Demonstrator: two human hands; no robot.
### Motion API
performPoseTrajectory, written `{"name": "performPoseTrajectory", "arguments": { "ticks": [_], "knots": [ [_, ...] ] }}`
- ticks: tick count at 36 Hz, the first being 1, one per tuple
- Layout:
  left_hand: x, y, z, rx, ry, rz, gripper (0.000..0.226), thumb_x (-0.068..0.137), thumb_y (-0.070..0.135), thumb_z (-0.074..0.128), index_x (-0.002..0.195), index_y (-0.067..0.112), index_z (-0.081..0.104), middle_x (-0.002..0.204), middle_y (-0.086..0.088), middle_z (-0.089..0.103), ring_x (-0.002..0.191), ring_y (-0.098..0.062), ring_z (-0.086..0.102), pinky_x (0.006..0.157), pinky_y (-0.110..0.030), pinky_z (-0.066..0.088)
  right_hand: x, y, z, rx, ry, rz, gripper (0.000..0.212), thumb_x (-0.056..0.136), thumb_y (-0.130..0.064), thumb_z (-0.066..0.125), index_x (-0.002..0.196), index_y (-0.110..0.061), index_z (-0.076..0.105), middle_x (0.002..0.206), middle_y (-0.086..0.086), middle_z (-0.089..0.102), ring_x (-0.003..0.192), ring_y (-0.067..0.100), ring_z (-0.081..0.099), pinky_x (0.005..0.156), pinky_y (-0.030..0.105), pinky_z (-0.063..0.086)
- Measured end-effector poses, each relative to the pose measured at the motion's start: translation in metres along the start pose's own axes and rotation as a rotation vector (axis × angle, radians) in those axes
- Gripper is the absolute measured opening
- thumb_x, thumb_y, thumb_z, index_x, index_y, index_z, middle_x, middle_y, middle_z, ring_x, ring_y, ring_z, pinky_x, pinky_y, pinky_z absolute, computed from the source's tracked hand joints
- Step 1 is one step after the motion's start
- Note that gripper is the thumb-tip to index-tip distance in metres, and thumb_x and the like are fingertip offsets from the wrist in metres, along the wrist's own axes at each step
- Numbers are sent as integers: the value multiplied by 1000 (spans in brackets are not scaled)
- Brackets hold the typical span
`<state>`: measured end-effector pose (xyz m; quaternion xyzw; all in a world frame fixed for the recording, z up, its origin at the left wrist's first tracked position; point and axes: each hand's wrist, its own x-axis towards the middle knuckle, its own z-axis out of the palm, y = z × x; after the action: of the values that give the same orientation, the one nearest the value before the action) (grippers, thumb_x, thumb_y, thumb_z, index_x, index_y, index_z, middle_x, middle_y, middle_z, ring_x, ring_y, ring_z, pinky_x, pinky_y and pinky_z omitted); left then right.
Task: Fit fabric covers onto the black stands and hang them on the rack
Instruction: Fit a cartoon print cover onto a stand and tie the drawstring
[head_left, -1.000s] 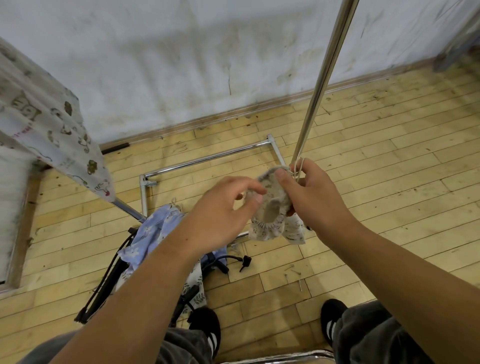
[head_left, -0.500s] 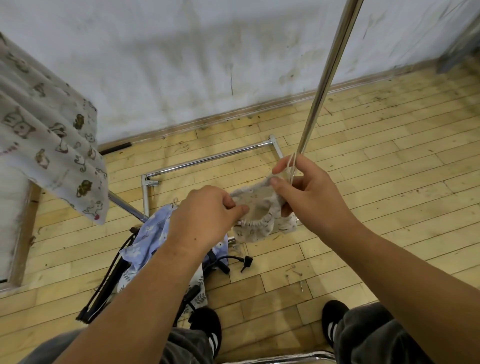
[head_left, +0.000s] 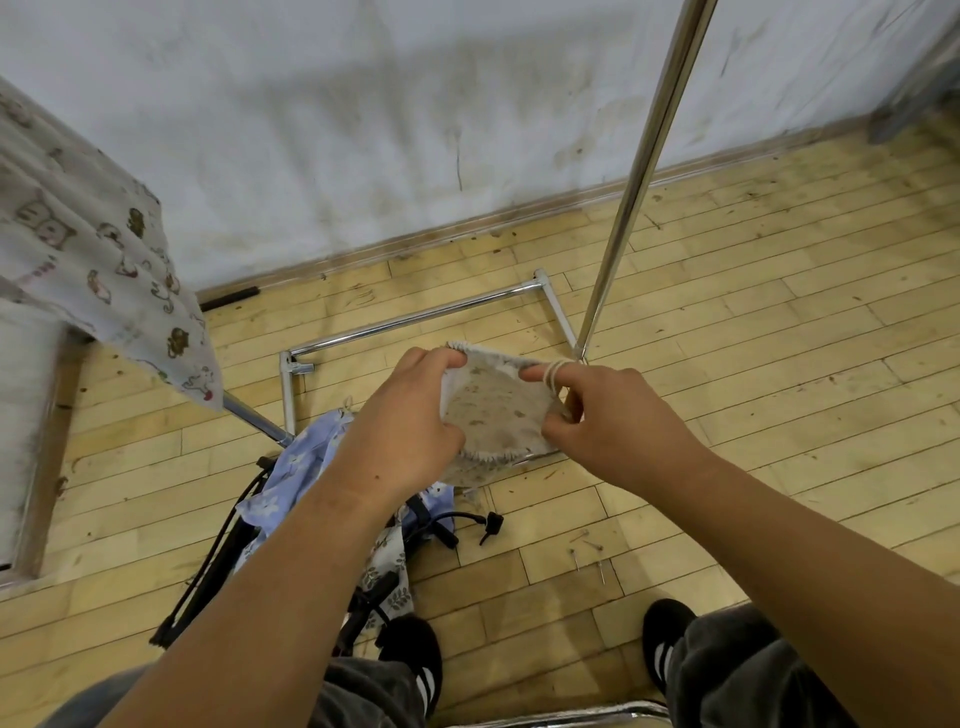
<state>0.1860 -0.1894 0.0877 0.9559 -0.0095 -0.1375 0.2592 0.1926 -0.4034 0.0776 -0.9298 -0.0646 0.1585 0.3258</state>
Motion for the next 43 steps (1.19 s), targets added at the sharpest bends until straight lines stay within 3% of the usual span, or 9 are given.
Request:
{"name": "performPoseTrajectory", "arguments": {
  "ticks": [8,16,19,21,25,29,34,38,43],
  "knots": [
    [1,-7,4,-20,-89,0,90,82,7,71,155,35,28,151,12,32,108,-20,54,78,-25,40,-4,0,2,-287,-9,22,74,89,-38,65,149,-56,27,92,-14,61,81,12,63,68,37,61],
    [2,-14,2,31,-140,-25,100,82,3,68,160,36,15,163,12,21,135,-23,43,96,-39,51,-1,7,1,-293,1,80,82,85,-25,67,149,-55,23,100,-9,61,86,18,63,69,40,61],
    [3,-15,1,39,-149,-62,100,85,3,65,161,36,10,165,10,18,114,-22,58,81,-34,53,1,13,5,-312,-17,69,82,87,-27,64,150,-57,19,103,-7,61,87,19,63,71,42,61],
    [4,-16,1,25,-140,-72,99,87,0,64,162,35,9,163,6,21,92,-19,61,64,-27,49,4,16,5,-258,-49,55,76,90,-27,62,149,-57,25,105,-7,63,83,15,63,70,38,61],
    [6,-18,-4,-26,-120,-92,99,87,-5,62,161,36,9,158,2,31,91,-19,58,53,-18,37,10,18,0,114,-172,124,39,96,-27,68,133,-41,62,97,-14,67,61,3,65,50,16,51],
    [6,-21,-7,-32,-107,-100,102,86,-6,62,162,34,7,161,1,29,99,-17,54,57,-19,39,12,18,-2,180,-167,149,12,96,-37,68,107,-36,74,99,-11,74,82,10,71,70,23,59],
    [6,-20,-7,-20,-110,-82,98,90,-4,61,163,33,6,164,0,25,93,-19,57,57,-22,38,10,20,-1,71,-158,167,15,96,-38,69,104,-26,70,96,-11,69,85,0,62,73,18,50],
    [5,-16,-9,-36,-142,-67,95,92,4,62,164,30,5,164,-1,26,108,-18,53,71,-25,39,6,14,-1,60,-174,110,15,96,-39,69,104,-26,69,99,-12,68,88,0,62,70,15,46],
    [4,-9,-10,-31,-168,-52,97,93,8,65,163,31,2,164,0,25,102,-15,52,61,-17,36,3,0,-1,174,-181,-52,18,97,-48,62,105,-39,75,107,-23,66,94,-1,62,82,22,50]
  ]
}}
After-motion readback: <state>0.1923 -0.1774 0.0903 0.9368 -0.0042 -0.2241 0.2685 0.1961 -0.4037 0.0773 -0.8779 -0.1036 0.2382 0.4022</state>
